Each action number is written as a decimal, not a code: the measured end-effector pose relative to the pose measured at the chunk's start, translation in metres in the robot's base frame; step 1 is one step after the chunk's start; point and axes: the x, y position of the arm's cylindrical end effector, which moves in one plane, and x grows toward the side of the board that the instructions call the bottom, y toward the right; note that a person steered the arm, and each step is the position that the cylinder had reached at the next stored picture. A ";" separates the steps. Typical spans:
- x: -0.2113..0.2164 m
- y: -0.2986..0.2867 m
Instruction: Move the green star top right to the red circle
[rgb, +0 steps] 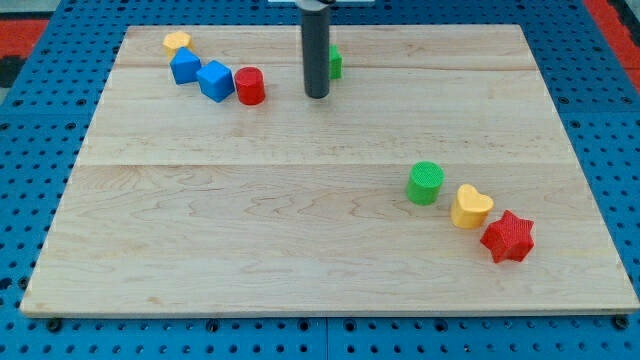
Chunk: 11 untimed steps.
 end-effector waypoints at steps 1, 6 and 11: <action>-0.042 0.006; 0.027 -0.095; -0.074 -0.027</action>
